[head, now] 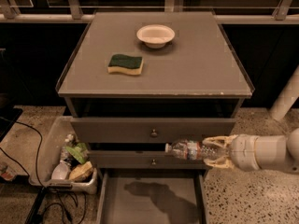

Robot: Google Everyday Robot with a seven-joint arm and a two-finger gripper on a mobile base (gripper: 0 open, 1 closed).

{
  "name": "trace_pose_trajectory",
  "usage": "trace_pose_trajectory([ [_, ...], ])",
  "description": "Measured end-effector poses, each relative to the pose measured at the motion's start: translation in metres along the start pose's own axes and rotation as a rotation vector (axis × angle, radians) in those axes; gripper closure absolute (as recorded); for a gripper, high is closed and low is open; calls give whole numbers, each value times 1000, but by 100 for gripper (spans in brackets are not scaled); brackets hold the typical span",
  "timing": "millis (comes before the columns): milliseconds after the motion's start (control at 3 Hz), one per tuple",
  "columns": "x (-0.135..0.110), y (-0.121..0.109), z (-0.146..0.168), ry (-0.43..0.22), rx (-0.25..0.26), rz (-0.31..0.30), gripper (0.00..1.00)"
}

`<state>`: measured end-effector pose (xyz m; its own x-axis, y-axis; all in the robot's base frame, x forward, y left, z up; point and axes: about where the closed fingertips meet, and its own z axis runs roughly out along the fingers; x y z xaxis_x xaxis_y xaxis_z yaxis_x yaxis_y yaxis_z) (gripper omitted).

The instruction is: Pick water bottle from bottom drawer and place on counter

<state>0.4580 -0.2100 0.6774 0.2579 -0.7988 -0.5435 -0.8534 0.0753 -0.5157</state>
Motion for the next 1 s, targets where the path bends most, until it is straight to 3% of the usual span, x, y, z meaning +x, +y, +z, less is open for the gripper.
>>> trace_pose_trajectory([
  [333,-16,-31,-21,29,-74,0,100],
  [667,-37,-54,-46,48,-105,-7,100],
  [1000,-37,-54,-46,48,-105,-7,100],
])
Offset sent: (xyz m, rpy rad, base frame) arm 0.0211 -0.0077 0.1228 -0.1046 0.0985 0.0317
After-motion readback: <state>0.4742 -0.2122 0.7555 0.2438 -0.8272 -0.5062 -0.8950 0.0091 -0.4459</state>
